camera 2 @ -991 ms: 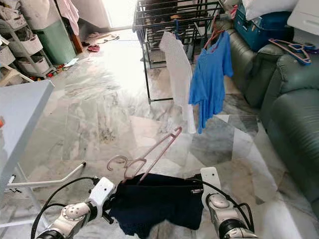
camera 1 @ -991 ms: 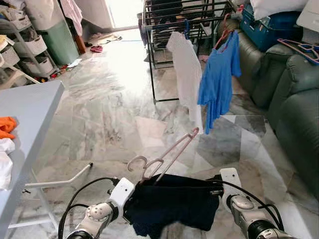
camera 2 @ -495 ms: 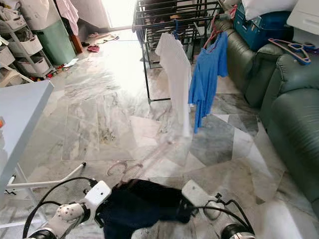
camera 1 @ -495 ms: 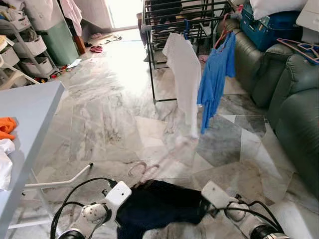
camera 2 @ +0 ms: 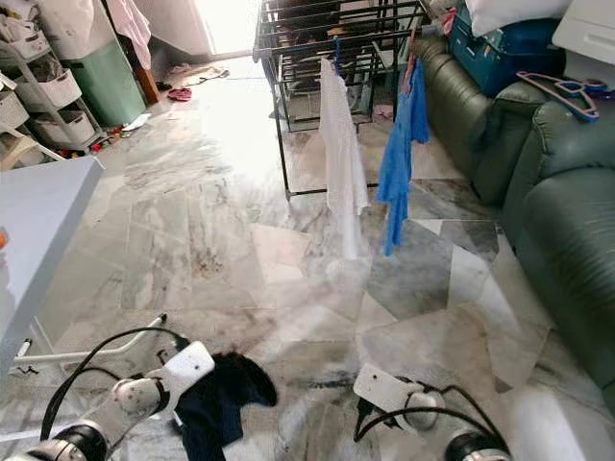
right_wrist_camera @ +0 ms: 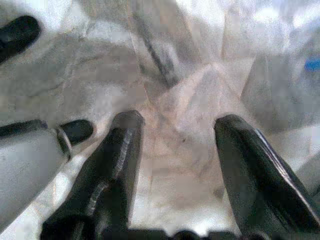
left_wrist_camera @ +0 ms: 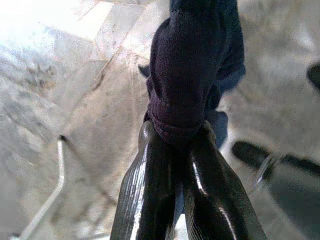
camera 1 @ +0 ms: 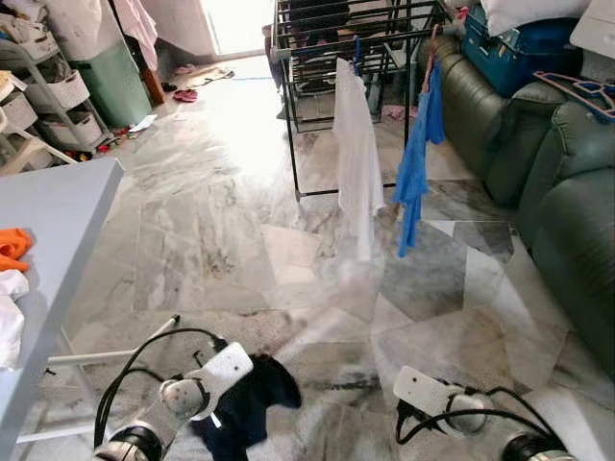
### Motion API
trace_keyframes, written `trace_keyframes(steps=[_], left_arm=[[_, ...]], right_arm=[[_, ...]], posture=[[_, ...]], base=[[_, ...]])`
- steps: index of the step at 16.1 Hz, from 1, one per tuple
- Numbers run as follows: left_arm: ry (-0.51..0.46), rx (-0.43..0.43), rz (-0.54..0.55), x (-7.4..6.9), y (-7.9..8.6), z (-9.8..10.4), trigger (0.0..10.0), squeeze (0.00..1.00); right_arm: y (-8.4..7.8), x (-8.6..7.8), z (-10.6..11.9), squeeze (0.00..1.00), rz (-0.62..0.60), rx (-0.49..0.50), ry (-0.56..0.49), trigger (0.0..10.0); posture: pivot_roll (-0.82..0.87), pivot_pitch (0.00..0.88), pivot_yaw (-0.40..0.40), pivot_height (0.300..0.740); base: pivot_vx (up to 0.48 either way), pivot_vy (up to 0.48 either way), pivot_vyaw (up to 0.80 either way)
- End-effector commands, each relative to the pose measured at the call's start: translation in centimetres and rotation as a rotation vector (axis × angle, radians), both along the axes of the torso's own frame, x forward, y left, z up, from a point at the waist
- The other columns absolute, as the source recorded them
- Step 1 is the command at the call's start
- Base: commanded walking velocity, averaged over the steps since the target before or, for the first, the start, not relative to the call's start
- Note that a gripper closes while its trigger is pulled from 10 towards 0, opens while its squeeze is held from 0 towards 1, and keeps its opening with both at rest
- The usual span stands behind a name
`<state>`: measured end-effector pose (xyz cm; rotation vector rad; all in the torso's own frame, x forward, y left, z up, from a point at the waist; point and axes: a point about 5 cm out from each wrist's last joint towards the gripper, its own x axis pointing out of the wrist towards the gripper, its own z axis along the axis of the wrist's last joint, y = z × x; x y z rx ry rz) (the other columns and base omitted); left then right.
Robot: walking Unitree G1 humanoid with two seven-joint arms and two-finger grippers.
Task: Hang hanger
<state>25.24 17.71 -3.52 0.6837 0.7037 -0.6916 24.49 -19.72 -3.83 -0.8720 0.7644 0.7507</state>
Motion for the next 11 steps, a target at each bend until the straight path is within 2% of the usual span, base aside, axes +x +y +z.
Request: trace_keyframes(steps=[1,2,4,5,6,8,9,11], left_arm=[[-0.03,0.031,-0.024,0.6,0.6,0.6,10.0,0.0],[-0.027,0.083,-0.093,0.7,0.6,0.7,10.0,0.0],[-0.017,0.149,-0.175,0.7,1.0,0.8,10.0,0.0],[-0.011,0.169,-0.192,0.7,1.2,0.8,10.0,0.0],[-0.001,0.207,-0.221,0.9,1.4,0.9,10.0,0.0],[0.002,0.233,-0.252,1.2,1.4,1.2,10.0,0.0],[0.002,0.226,-0.258,1.5,1.2,1.4,10.0,0.0],[-0.004,0.204,-0.301,2.0,0.4,1.9,10.0,0.0]], right_arm=[[1.5,1.6,1.3,1.0,0.051,0.074,-0.046,10.0],[2.1,2.8,3.0,1.0,0.137,0.134,-0.107,10.0],[3.0,4.1,5.9,1.0,0.253,0.242,-0.179,10.0],[3.3,4.1,6.9,1.0,0.304,0.285,-0.177,10.0],[3.0,4.6,8.6,1.0,0.359,0.285,-0.2,10.0],[2.3,5.3,11.2,1.0,0.365,0.338,-0.221,10.0],[2.0,5.7,11.8,1.0,0.345,0.34,-0.243,10.0],[1.3,5.6,11.3,1.0,0.309,0.346,-0.192,10.0]], posture=[[-0.17,0.0,0.136,0.74],[-0.17,0.0,0.137,0.74],[-0.18,0.0,0.14,0.74],[-0.18,0.0,0.141,0.74],[-0.18,0.0,0.144,0.74],[-0.19,0.0,0.149,0.74],[-0.19,0.0,0.151,0.74],[-0.19,0.0,0.149,0.74]], base=[[0.0,0.0,0.0],[0.0,0.0,0.0],[0.0,0.0,0.0],[0.0,0.0,0.0],[0.0,0.0,0.0],[0.0,0.0,0.0],[0.0,0.0,0.0],[0.0,0.0,0.0]])
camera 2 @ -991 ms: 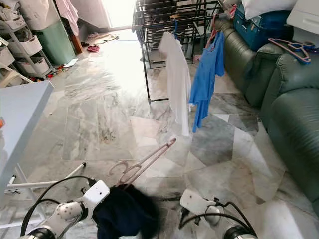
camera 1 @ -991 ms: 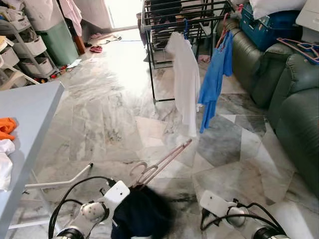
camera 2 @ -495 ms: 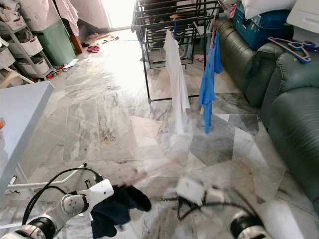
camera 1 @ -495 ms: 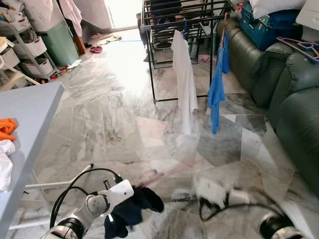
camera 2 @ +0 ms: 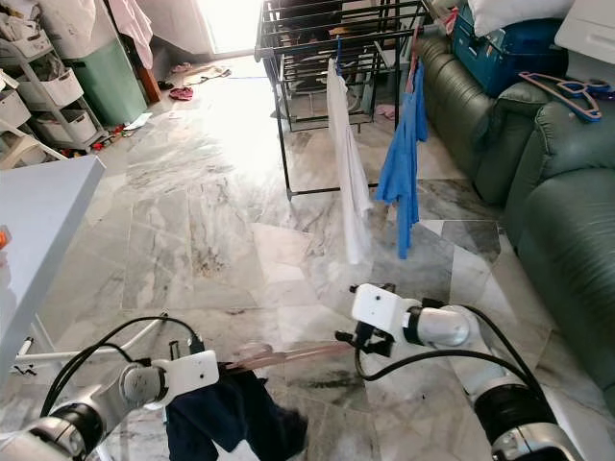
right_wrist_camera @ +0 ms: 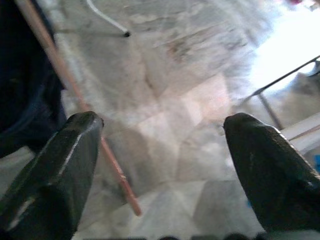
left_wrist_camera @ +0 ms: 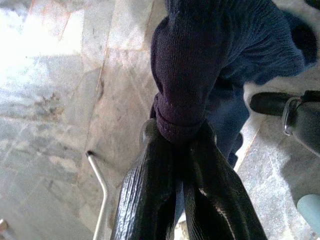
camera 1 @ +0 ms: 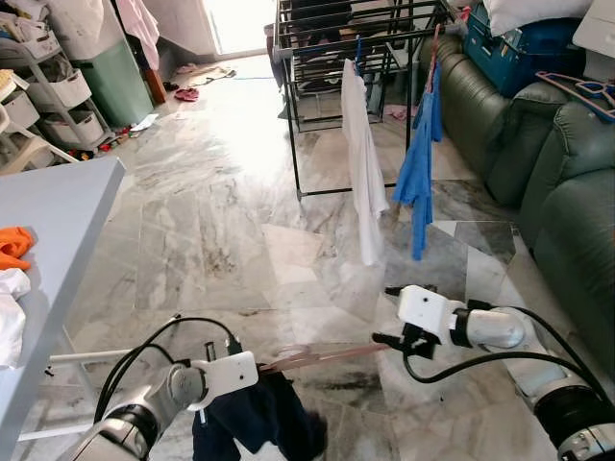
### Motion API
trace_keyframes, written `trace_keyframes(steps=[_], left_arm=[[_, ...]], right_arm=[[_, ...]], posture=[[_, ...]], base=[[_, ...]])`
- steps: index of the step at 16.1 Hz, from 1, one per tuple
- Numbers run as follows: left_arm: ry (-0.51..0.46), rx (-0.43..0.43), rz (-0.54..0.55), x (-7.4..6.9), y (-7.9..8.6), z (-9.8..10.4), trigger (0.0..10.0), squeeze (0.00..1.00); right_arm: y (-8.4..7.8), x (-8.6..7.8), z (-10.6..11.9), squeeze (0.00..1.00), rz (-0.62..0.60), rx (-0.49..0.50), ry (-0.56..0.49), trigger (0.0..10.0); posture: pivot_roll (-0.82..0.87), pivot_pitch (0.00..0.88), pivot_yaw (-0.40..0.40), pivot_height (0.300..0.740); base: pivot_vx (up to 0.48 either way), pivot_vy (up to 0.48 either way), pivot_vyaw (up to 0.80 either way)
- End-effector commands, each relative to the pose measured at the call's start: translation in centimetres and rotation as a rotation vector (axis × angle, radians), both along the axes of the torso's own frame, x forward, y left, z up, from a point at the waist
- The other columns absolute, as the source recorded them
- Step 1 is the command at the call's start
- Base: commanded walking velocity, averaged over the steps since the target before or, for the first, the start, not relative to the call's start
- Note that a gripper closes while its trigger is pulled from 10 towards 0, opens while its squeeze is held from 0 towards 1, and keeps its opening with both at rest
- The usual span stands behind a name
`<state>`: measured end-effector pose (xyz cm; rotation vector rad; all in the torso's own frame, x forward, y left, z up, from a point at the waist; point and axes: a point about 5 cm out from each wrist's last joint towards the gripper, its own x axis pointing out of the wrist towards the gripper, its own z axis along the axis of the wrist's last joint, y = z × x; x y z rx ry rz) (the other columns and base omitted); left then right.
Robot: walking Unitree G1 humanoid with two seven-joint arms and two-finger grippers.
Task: Hang hanger
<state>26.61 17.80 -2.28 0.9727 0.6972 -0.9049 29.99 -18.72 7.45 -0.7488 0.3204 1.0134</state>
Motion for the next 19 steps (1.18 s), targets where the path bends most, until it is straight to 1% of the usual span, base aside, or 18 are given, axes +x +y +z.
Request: trace_keyframes(steps=[1,2,3,4,6,7,8,11,12,13,14,15,16,19], left_arm=[[-0.029,-0.003,-0.03,1.0,-0.1,0.9,10.0,0.0],[-0.036,-0.004,-0.041,1.1,-0.3,1.1,10.0,0.0],[-0.048,-0.021,-0.06,1.6,-1.1,1.5,10.0,0.0],[-0.053,-0.029,-0.074,1.8,-1.5,1.7,10.0,0.0],[-0.051,-0.029,-0.105,1.9,-1.9,1.8,10.0,0.0],[-0.047,-0.041,-0.127,2.0,-2.2,2.0,10.0,0.0],[-0.043,-0.055,-0.149,2.1,-2.6,2.2,10.0,0.0],[-0.05,-0.043,-0.232,2.2,-3.2,2.6,10.0,0.0],[-0.046,-0.044,-0.246,2.2,-3.3,2.6,10.0,0.0],[-0.044,-0.046,-0.256,2.2,-3.4,2.7,10.0,0.0],[-0.043,-0.037,-0.276,2.2,-3.3,2.8,10.0,0.0],[-0.043,-0.04,-0.278,2.3,-3.3,2.9,10.0,0.0],[-0.043,-0.04,-0.28,2.3,-3.3,2.9,10.0,0.0],[-0.042,-0.042,-0.285,2.4,-3.4,3.1,10.0,0.0]], right_arm=[[0.4,-0.2,-0.4,1.0,0.014,0.019,0.046,10.0],[0.6,-0.2,-0.4,1.0,0.011,0.043,0.053,10.0],[1.7,-0.4,-0.3,1.0,0.02,0.089,0.088,10.0],[2.3,-0.7,-0.6,1.0,0.049,0.075,0.105,10.0],[2.8,-0.6,-1.1,1.0,0.077,0.034,0.104,10.0],[3.1,-0.7,-1.3,0.07,0.09,0.037,0.129,10.0],[3.3,-0.8,-1.5,0.0,0.093,0.041,0.149,10.0],[2.9,-0.8,-2.4,0.0,0.087,-0.04,0.165,10.0],[2.6,-0.8,-2.7,0.0,0.085,-0.064,0.175,7.7],[2.5,-0.8,-2.9,0.0,0.081,-0.077,0.181,6.4],[2.3,-0.7,-3.0,0.0,0.067,-0.079,0.188,1.6],[2.3,-0.7,-3.1,0.0,0.064,-0.084,0.191,0.4],[2.2,-0.7,-3.2,0.0,0.062,-0.088,0.196,0.0],[2.0,-1.0,-3.8,0.0,0.056,-0.098,0.221,0.0]], posture=[[-0.18,0.0,0.149,0.74],[-0.18,0.0,0.149,0.74],[-0.18,0.0,0.148,0.74],[-0.17,0.0,0.148,0.74],[-0.17,0.0,0.15,0.74],[-0.17,0.0,0.15,0.74],[-0.17,0.0,0.151,0.74],[-0.17,0.0,0.146,0.74],[-0.16,0.0,0.145,0.74],[-0.16,0.0,0.145,0.74],[-0.16,0.0,0.145,0.74],[-0.16,0.0,0.145,0.74],[-0.16,0.0,0.145,0.74],[-0.16,0.0,0.146,0.74]], base=[[0.0,0.0,0.0],[0.0,0.0,0.0],[0.0,0.0,0.0],[0.0,0.0,0.0],[0.0,0.0,0.0],[0.0,0.0,0.0],[0.0,0.0,0.0],[0.0,0.0,0.0],[0.0,0.0,0.0],[0.0,0.0,0.0],[0.0,0.0,0.0],[0.0,0.0,0.0],[0.0,0.0,0.0],[0.0,0.0,0.0]])
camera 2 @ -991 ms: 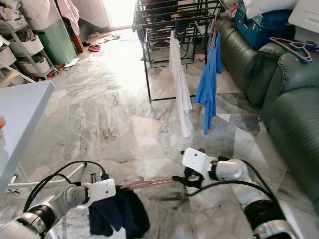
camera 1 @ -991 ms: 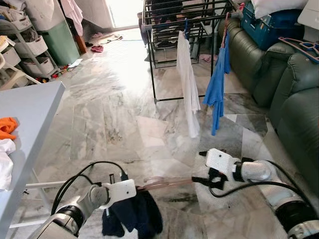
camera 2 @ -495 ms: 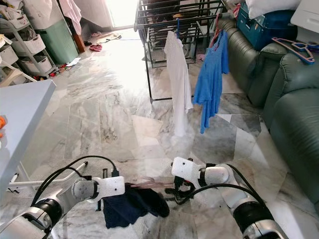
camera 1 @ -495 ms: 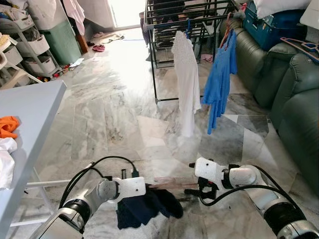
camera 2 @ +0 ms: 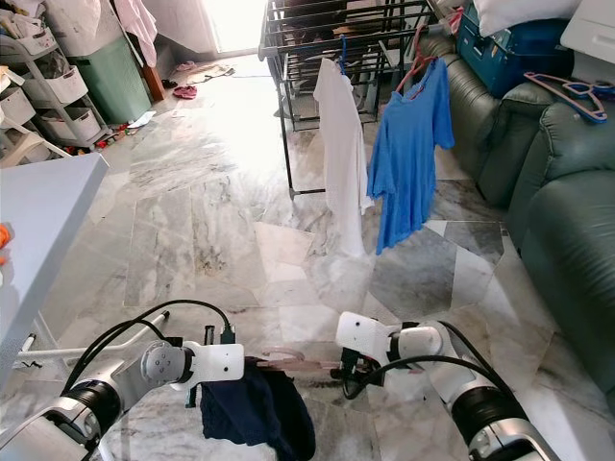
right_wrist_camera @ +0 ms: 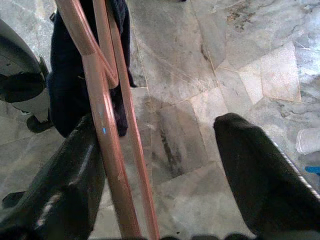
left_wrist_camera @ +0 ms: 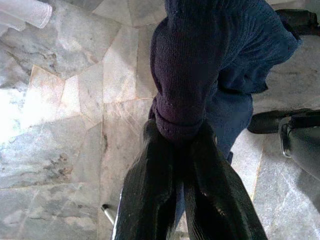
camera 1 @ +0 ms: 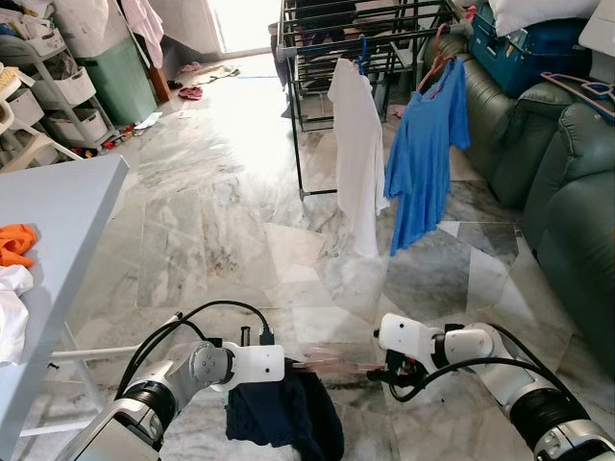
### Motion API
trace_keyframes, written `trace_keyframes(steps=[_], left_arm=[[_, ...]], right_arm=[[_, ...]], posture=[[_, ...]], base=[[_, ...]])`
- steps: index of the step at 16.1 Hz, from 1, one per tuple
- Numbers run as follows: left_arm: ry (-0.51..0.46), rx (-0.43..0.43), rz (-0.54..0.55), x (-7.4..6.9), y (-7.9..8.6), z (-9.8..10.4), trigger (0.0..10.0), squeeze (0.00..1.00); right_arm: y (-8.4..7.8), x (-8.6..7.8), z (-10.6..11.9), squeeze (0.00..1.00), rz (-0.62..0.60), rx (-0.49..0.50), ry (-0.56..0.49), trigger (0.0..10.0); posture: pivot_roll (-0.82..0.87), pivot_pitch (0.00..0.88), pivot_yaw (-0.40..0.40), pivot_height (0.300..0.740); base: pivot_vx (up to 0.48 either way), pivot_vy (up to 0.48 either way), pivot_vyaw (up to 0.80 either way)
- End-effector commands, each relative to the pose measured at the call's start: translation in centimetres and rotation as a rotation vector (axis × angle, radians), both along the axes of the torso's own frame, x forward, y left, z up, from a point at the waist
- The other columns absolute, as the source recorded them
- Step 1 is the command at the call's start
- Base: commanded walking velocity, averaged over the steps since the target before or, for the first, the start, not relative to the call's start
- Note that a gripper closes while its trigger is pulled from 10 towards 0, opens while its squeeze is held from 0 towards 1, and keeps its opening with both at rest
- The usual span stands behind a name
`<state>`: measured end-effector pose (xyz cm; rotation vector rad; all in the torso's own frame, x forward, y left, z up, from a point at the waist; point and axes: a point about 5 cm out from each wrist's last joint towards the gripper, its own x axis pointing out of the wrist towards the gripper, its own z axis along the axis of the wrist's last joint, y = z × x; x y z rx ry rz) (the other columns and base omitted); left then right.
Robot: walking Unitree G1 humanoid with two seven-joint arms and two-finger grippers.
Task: Hang hanger
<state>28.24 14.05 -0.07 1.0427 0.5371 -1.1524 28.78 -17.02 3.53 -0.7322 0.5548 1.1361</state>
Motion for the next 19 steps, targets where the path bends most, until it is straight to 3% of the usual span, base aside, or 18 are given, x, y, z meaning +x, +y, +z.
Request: trace_keyframes(steps=[1,9,19], left_arm=[[-0.035,0.007,-0.023,0.9,0.2,1.1,10.0,0.0],[-0.026,0.026,-0.087,1.2,-0.1,1.7,10.0,0.0],[-0.02,0.025,-0.179,1.4,-0.7,2.6,10.0,0.0]], right_arm=[[0.3,-0.1,-0.2,0.0,0.011,0.002,0.011,0.0],[0.1,-0.5,-1.2,0.0,0.017,-0.037,0.05,0.0],[0.1,0.0,-1.7,0.0,-0.022,-0.071,-0.016,0.0]], posture=[[-0.16,0.0,0.147,0.74],[-0.15,0.0,0.144,0.74],[-0.15,0.0,0.144,0.74]], base=[[0.0,0.0,0.0],[0.0,0.0,0.0],[0.0,0.0,0.0]])
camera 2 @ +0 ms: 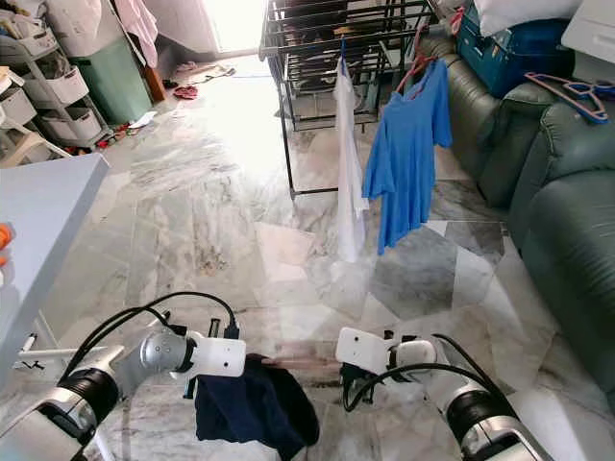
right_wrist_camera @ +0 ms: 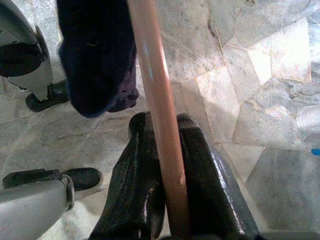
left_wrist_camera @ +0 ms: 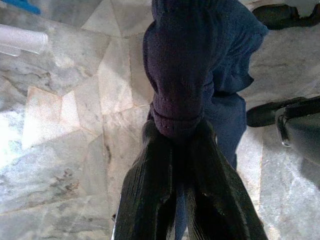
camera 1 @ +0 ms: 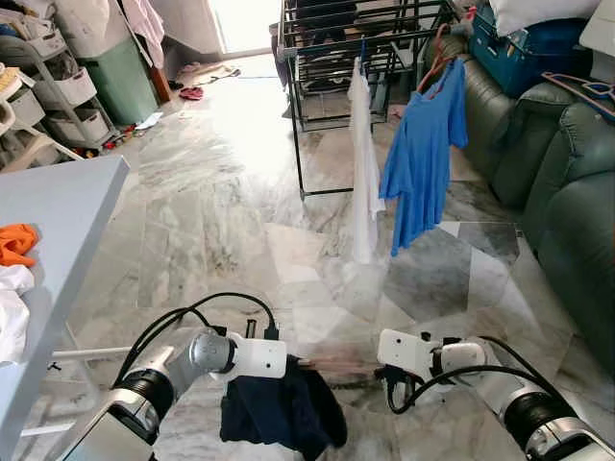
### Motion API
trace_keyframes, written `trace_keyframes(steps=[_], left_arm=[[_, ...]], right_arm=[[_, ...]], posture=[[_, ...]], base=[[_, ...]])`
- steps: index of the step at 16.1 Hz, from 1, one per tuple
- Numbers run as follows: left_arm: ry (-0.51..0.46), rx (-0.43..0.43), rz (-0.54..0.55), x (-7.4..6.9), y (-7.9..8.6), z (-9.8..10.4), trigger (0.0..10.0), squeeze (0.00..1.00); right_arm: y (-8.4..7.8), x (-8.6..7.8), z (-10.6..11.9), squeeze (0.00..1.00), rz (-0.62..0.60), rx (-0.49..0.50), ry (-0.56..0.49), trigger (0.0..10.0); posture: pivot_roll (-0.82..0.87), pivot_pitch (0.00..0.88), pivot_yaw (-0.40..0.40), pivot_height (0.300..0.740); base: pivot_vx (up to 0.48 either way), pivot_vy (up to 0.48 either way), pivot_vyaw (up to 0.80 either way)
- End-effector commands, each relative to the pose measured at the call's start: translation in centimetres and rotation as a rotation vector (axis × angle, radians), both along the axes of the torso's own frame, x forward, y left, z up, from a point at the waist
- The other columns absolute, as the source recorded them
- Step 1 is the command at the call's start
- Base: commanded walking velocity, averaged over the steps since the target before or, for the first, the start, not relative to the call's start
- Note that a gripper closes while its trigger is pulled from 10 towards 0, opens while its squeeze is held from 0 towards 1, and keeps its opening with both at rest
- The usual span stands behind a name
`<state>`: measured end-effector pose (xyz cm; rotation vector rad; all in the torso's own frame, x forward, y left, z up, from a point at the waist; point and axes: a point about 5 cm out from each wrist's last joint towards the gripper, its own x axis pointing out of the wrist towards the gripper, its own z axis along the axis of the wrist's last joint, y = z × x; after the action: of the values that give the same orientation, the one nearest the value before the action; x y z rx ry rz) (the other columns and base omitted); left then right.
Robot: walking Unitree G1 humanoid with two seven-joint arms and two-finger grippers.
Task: Hang hanger
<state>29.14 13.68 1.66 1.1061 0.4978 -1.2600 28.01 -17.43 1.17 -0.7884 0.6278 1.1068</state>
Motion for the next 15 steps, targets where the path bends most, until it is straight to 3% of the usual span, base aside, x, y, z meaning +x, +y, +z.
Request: trace_keyframes(steps=[1,5,9,11,15], left_arm=[[-0.025,-0.007,-0.057,0.5,-0.5,1.0,10.0,0.0],[-0.046,-0.018,-0.074,0.6,-0.8,1.1,10.0,0.0],[-0.172,-0.104,-0.044,1.1,-1.3,1.6,10.0,0.0],[-0.19,-0.134,-0.02,1.3,-1.3,1.9,10.0,1.0],[-0.269,-0.161,0.002,1.9,-1.2,2.4,10.0,1.0]], right_arm=[[0.5,0.7,0.6,0.0,-0.003,0.017,-0.037,0.0],[0.7,1.0,0.8,0.0,-0.024,0.058,-0.062,0.0],[2.1,1.5,1.5,0.0,-0.058,0.162,-0.132,0.0],[2.3,1.5,1.4,0.0,-0.066,0.179,-0.151,0.0],[2.1,1.8,1.9,0.0,-0.106,0.2,-0.237,0.0]], posture=[[-0.15,0.0,0.144,0.74],[-0.16,0.0,0.146,0.74],[-0.16,0.0,0.142,0.74],[-0.16,0.0,0.144,0.74],[-0.16,0.0,0.148,0.74]], base=[[0.0,0.0,0.0],[0.0,0.0,0.0],[0.0,0.0,0.0],[0.0,0.0,0.0],[0.0,0.0,0.0]])
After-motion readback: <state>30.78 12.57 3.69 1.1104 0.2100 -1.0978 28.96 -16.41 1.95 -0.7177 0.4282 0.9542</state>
